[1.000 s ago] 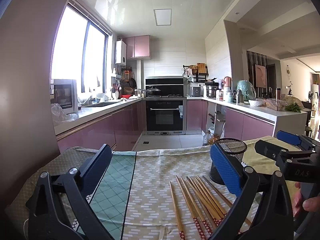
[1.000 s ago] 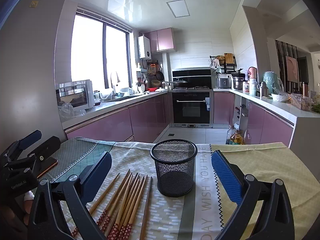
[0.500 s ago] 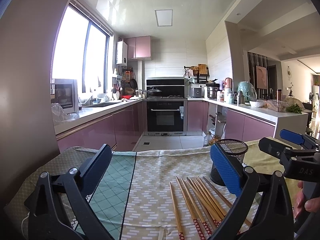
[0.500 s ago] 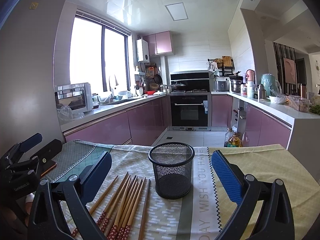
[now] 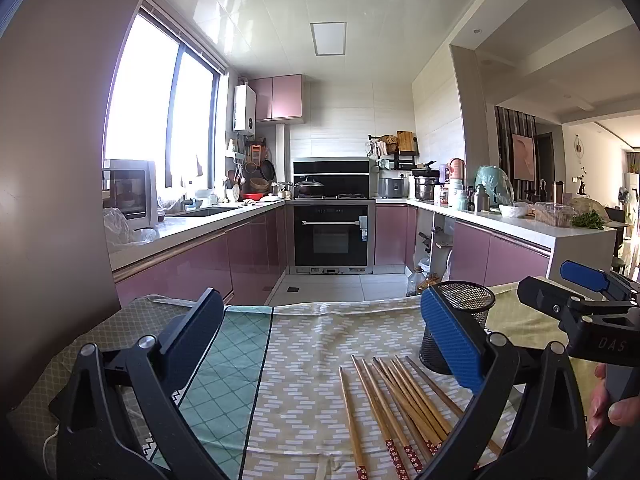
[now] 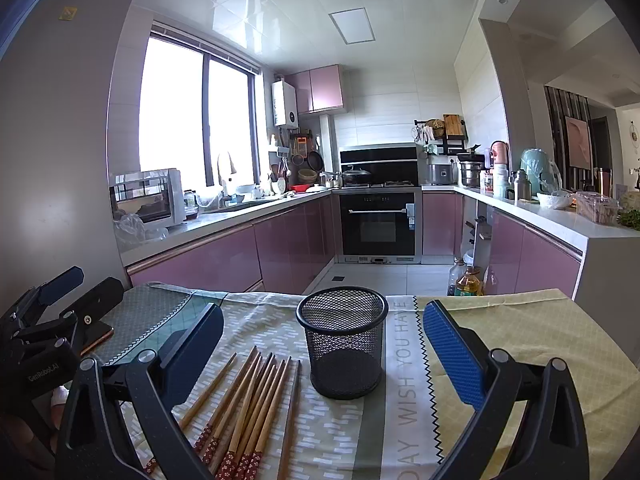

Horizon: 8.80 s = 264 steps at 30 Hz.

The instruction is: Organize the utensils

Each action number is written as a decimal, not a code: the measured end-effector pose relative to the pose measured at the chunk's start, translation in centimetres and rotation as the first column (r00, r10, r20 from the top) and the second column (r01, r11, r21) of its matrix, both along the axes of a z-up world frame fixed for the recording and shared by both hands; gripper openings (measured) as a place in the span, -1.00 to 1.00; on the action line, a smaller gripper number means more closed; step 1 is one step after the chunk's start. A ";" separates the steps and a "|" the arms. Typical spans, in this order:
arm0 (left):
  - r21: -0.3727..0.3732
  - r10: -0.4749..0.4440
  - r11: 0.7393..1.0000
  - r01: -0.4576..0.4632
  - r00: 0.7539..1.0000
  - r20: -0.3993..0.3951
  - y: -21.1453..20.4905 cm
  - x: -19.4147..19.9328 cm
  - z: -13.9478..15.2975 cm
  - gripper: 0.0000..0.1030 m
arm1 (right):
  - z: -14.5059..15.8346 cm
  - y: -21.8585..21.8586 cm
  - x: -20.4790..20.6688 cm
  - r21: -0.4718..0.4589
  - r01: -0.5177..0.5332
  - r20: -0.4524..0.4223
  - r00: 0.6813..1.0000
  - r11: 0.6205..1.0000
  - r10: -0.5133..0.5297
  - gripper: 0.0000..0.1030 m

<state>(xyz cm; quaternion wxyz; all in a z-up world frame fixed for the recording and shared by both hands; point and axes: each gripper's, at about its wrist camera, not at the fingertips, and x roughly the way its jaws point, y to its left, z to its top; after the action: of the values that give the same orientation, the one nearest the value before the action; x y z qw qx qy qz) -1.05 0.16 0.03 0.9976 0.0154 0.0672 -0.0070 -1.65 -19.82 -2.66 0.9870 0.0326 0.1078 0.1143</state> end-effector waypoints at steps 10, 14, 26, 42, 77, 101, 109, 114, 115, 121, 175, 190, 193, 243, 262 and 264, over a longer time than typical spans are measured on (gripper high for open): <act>-0.001 0.000 1.000 0.000 1.000 0.000 0.1 0.0 0.0 0.89 | 0.1 0.1 0.0 0.004 -0.002 0.004 1.000 1.000 0.002 0.88; -0.002 0.001 1.000 -0.001 1.000 0.000 0.1 0.0 0.0 0.89 | 0.1 0.1 0.0 0.004 -0.004 0.002 1.000 1.000 0.004 0.88; -0.003 0.004 1.000 -0.004 1.000 0.000 0.2 0.0 0.1 0.89 | 0.2 0.1 0.1 0.007 -0.008 0.003 1.000 1.000 0.008 0.88; -0.004 0.006 1.000 -0.006 1.000 0.004 0.3 -0.1 0.1 0.89 | 0.0 0.0 0.2 0.017 -0.012 -0.001 1.000 1.000 0.012 0.88; 0.004 0.012 1.000 -0.012 1.000 -0.026 0.0 0.1 -0.1 0.89 | -0.6 -0.4 0.6 0.020 -0.019 -0.019 1.000 1.000 0.020 0.88; 0.056 -0.120 0.987 0.154 0.914 -0.386 -0.2 5.3 -4.2 0.66 | -6.4 2.0 5.9 -0.093 -0.195 -0.456 0.880 0.976 0.132 0.26; -0.016 -0.202 0.971 0.238 0.782 -0.589 -0.4 8.8 -8.2 0.24 | -8.4 4.1 7.8 -0.119 -0.249 -0.554 0.820 0.961 0.144 -0.22; -0.056 -0.211 0.971 0.234 0.716 -0.666 -0.6 10.8 -10.0 -0.03 | -9.3 4.7 8.9 -0.108 -0.266 -0.603 0.784 0.958 0.150 -0.39; -0.066 -0.215 0.971 0.231 0.708 -0.672 -0.5 11.1 -10.1 -0.08 | -9.3 4.7 8.9 -0.107 -0.262 -0.599 0.787 0.959 0.148 -0.40; -0.062 -0.206 0.972 0.226 0.700 -0.684 -1.0 11.9 -10.2 -0.24 | -9.2 4.3 9.7 -0.067 -0.259 -0.609 0.775 0.963 0.166 -0.84; -0.258 -0.513 0.855 0.450 0.810 -0.284 -7.4 16.7 9.5 -0.85 | 8.4 -6.2 13.1 0.101 -0.229 -0.154 0.958 0.968 0.242 -0.89; -0.250 -0.486 0.874 0.416 0.740 -0.465 -9.9 22.1 2.6 -0.83 | 1.8 -3.9 18.7 0.062 -0.227 -0.466 0.855 0.972 0.229 -0.86; -0.252 -0.481 0.877 0.409 0.746 -0.461 -9.3 21.9 2.2 -0.71 | 1.9 -3.8 18.9 0.072 -0.212 -0.462 0.859 0.975 0.221 -0.83; -0.123 -0.295 0.948 0.295 0.661 -0.690 -1.9 11.4 -9.9 -0.09 | -8.7 4.3 8.4 -0.025 -0.336 -0.612 0.750 0.942 0.251 -0.32; -0.086 -0.257 0.956 0.280 0.661 -0.704 -2.2 12.6 -10.0 -0.32 | -8.7 5.9 9.3 -0.144 -0.324 -0.604 0.777 0.935 0.176 -0.53; -0.087 -0.252 0.958 0.272 0.664 -0.704 -2.2 12.8 -10.0 -0.41 | -8.7 5.9 9.6 -0.135 -0.319 -0.605 0.776 0.938 0.177 -0.62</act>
<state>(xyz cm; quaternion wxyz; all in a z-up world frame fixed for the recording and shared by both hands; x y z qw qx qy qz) 11.79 -2.04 -10.02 0.8828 0.0339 0.4423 -0.1546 7.94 -13.93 -11.37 0.8787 -0.0630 0.4213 0.2155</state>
